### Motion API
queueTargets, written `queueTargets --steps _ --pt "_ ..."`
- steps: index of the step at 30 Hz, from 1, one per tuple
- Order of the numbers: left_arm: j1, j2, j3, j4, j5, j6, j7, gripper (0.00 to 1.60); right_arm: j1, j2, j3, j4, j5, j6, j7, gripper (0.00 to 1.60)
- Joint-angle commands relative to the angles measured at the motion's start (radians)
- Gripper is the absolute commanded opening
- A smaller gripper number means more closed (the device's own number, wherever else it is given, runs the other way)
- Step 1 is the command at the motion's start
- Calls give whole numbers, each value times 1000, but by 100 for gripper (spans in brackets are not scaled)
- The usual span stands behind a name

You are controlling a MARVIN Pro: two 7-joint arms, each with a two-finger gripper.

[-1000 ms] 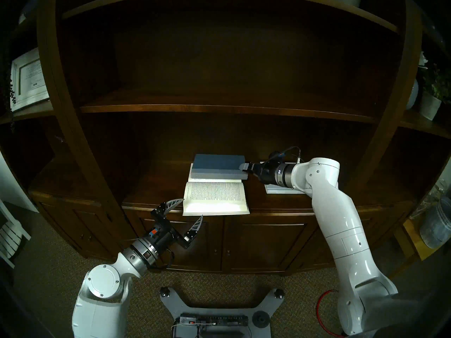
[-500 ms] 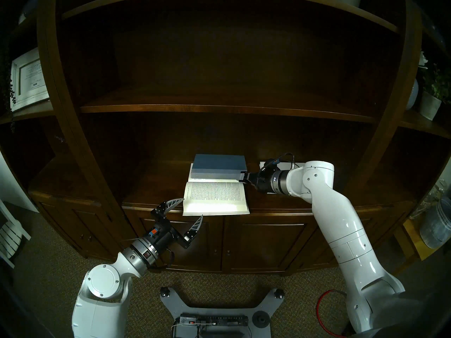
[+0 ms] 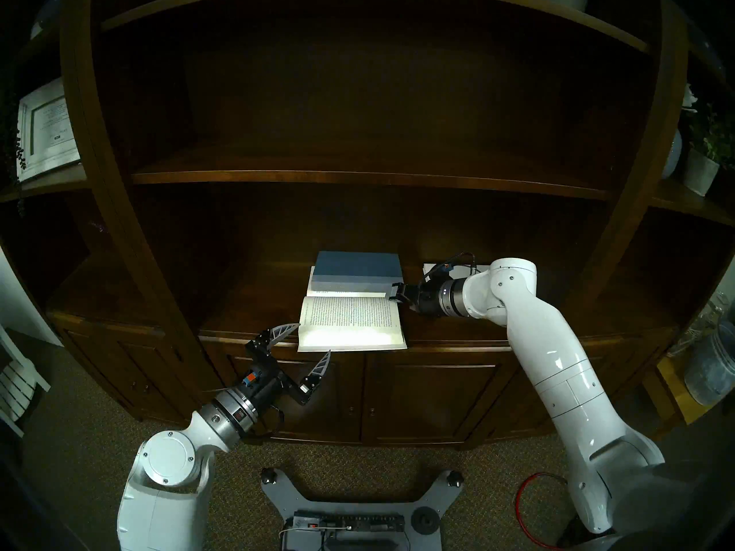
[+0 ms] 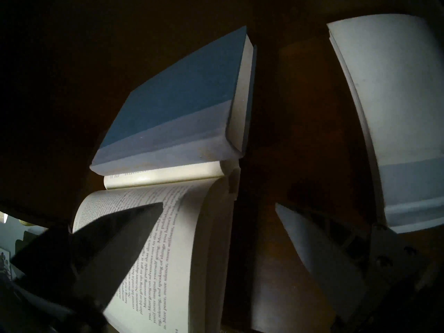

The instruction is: Close the books and align them horizontally on the shelf

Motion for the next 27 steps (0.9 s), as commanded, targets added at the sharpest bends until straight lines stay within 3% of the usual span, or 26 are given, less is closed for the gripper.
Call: queueTargets --steps 1,27 --pt "-13 1 1 -29 -4 -9 -1 160 111 -12 5 32 24 -2 3 160" --pt "-13 -1 0 -29 -3 -9 -2 160 261 -43 -79 209 76 -2 32 160"
